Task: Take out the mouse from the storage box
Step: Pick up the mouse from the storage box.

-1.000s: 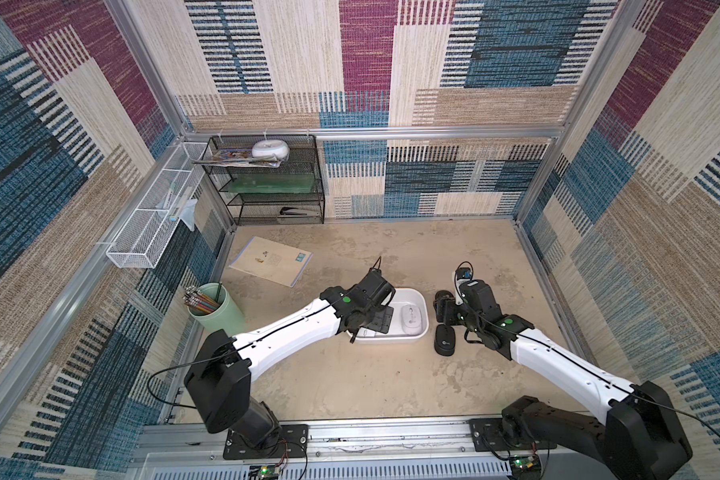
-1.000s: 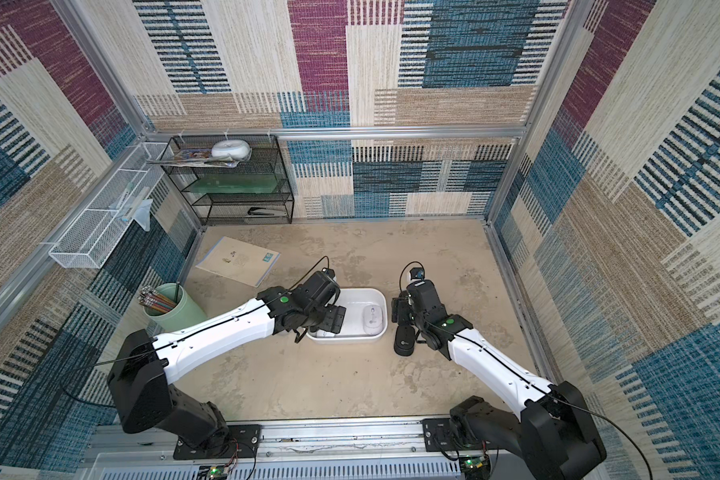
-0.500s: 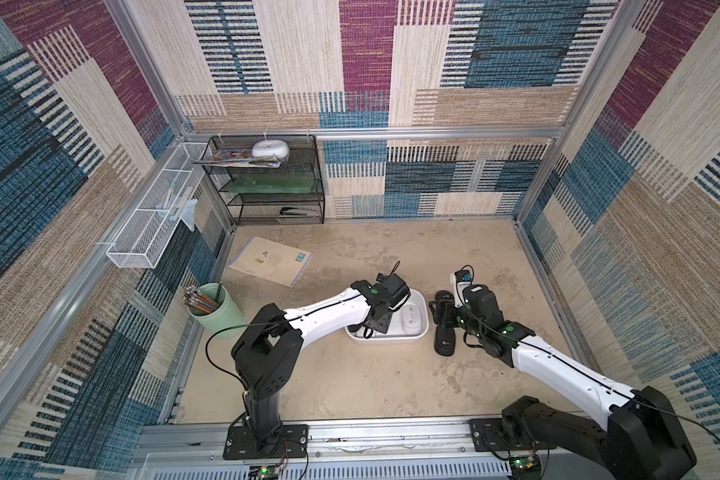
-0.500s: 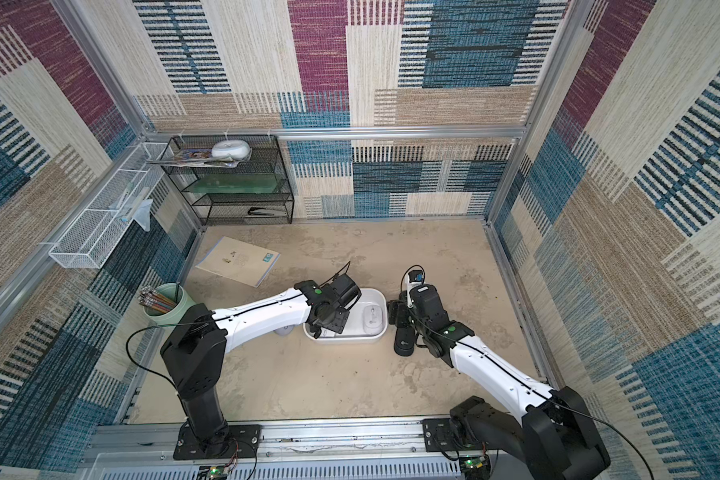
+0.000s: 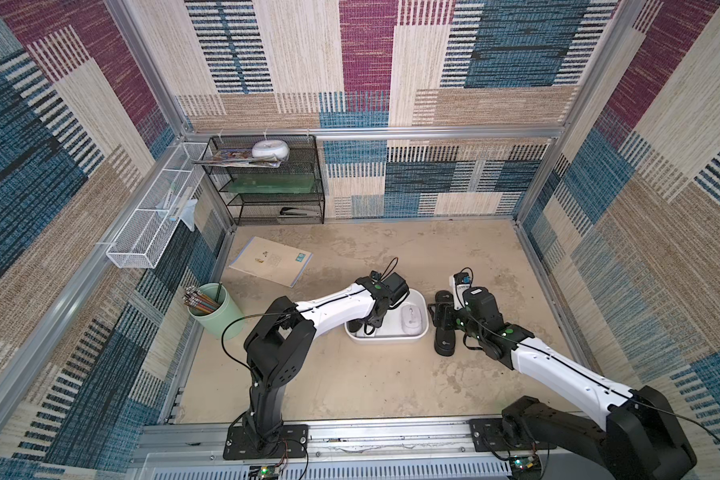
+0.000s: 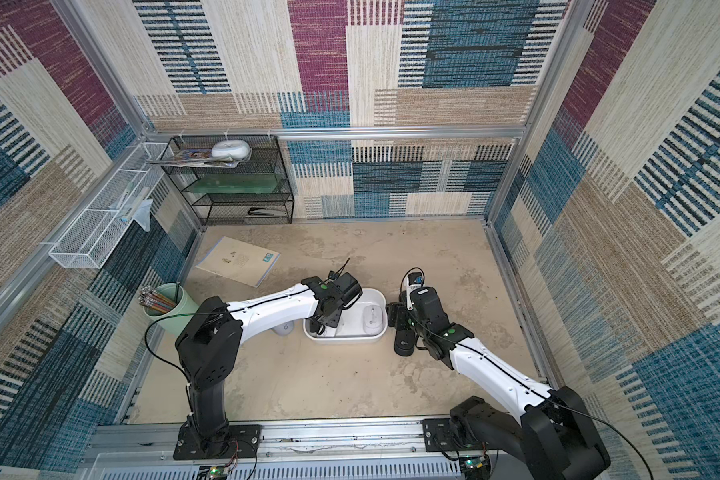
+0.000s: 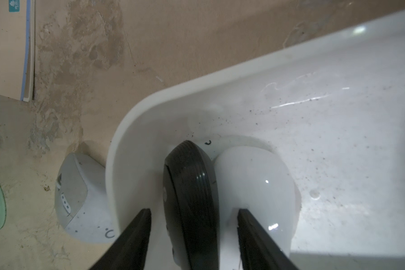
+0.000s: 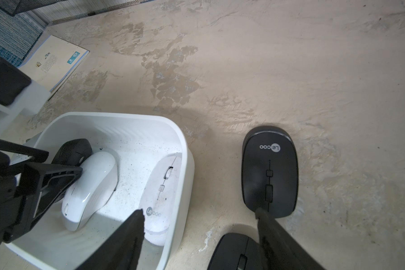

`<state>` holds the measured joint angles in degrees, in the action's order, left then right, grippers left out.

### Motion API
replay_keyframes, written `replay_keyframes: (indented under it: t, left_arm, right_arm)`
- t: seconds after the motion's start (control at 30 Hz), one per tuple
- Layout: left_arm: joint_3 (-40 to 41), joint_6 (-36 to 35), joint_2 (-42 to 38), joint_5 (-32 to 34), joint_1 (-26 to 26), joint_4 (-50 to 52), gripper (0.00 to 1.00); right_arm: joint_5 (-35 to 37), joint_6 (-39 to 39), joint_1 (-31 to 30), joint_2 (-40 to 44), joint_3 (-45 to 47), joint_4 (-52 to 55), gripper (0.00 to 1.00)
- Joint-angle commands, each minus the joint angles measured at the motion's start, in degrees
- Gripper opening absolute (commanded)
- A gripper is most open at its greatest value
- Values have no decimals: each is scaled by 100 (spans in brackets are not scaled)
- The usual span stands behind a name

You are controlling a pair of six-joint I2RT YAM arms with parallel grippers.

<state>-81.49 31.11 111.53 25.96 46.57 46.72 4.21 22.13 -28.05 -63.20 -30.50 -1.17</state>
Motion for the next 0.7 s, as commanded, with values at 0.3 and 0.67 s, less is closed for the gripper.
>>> replay_keyframes:
  t: [0.3,0.67]
  left_arm:
    - [32,203,130,19,-40,113,41]
    - [-269,44,387,-178,-42,47,38]
  right_arm:
    - [-277,-41,-7,-111,-61,-102,79]
    - [-485,-42,0,-44,-53,-124,79]
